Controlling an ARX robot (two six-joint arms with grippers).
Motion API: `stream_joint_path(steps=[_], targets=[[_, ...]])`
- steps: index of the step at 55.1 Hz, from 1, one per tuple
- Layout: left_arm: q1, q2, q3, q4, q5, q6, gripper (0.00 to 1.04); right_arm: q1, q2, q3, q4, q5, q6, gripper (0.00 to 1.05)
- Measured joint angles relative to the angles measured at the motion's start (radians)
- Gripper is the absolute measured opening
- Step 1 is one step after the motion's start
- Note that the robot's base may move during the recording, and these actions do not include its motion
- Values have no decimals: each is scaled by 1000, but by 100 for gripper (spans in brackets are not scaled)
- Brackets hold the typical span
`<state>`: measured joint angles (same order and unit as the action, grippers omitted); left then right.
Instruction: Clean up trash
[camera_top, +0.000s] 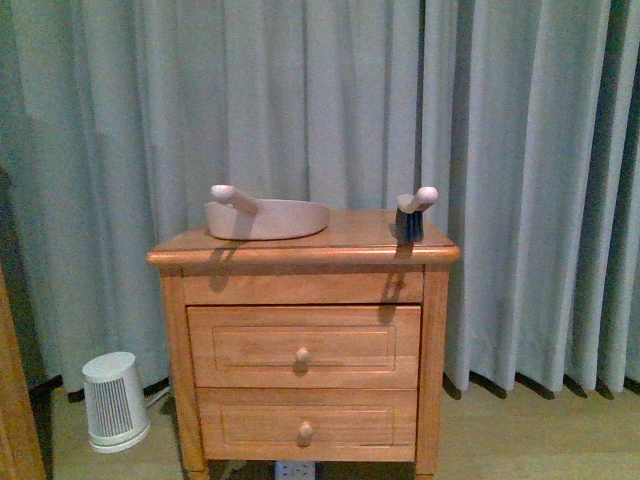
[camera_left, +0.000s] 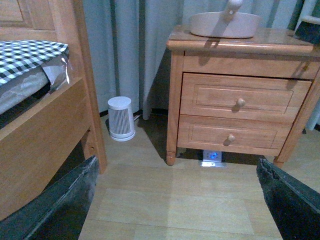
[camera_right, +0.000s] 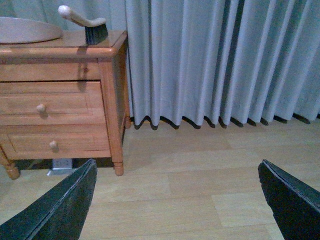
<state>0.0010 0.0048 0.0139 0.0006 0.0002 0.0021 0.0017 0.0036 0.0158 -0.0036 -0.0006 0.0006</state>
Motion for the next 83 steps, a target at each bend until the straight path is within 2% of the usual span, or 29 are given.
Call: stream_joint_path(steps=[83], targets=[[0,0,0,0,0,0,97,0,0,0,0,0,0,97]])
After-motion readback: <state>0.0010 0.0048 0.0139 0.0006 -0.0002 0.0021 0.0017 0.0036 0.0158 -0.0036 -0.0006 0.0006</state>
